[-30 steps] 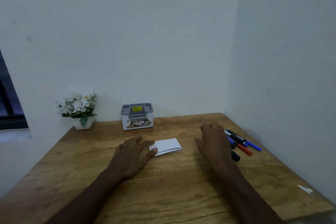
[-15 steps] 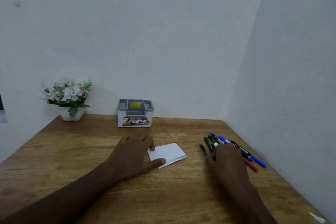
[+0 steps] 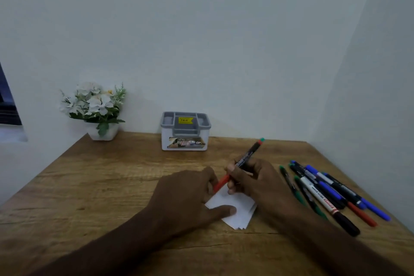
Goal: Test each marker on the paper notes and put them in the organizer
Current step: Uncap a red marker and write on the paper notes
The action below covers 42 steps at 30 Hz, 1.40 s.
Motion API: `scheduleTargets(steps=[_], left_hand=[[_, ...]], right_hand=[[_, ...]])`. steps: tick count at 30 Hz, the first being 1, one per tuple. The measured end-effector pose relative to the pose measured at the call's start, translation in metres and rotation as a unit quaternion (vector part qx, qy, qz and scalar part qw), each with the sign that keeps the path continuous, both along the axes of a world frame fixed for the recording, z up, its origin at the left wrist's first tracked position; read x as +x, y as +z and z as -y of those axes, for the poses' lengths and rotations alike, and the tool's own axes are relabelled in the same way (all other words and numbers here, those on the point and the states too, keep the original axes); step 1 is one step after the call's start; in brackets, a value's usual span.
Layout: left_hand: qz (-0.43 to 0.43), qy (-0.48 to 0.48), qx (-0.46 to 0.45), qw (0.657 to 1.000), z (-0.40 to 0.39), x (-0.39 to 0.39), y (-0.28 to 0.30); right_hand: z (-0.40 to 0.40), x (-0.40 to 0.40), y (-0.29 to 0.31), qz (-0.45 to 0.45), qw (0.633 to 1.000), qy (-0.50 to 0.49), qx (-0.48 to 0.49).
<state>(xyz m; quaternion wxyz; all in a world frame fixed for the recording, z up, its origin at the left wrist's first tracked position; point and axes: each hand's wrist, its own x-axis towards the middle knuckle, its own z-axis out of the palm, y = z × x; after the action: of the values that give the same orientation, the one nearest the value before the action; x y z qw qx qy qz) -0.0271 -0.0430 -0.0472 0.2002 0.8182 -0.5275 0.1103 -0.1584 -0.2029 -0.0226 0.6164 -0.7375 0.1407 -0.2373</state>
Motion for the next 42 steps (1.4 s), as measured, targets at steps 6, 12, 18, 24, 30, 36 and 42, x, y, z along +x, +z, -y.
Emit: scheduleTargets(steps=[6, 12, 18, 24, 30, 36, 42], left_hand=[[-0.031, -0.015, -0.021, 0.999, -0.003, 0.001, 0.003], [-0.089, -0.046, 0.0, 0.995, -0.001, -0.006, 0.012], [-0.175, -0.071, -0.026, 0.982, 0.003, -0.008, 0.012], [-0.166, -0.088, -0.057, 0.98, 0.001, 0.0, 0.007], [-0.076, -0.072, -0.051, 0.993, 0.002, 0.008, 0.004], [-0.007, -0.045, -0.032, 0.998, 0.007, 0.013, 0.001], [0.002, -0.06, -0.088, 0.994, 0.008, 0.01, 0.0]], right_hand=[[0.0, 0.011, -0.011, -0.042, 0.998, 0.036, 0.017], [0.002, 0.006, -0.009, 0.029, 0.997, 0.047, 0.046], [0.0, 0.004, -0.007, 0.052, 0.997, 0.042, 0.047], [-0.005, 0.003, -0.009, 0.028, 0.998, 0.039, 0.027], [-0.005, 0.007, -0.01, 0.008, 0.999, 0.052, -0.001], [-0.007, 0.008, -0.012, 0.018, 0.998, 0.064, -0.011], [-0.009, 0.007, -0.013, 0.022, 0.998, 0.066, 0.003]])
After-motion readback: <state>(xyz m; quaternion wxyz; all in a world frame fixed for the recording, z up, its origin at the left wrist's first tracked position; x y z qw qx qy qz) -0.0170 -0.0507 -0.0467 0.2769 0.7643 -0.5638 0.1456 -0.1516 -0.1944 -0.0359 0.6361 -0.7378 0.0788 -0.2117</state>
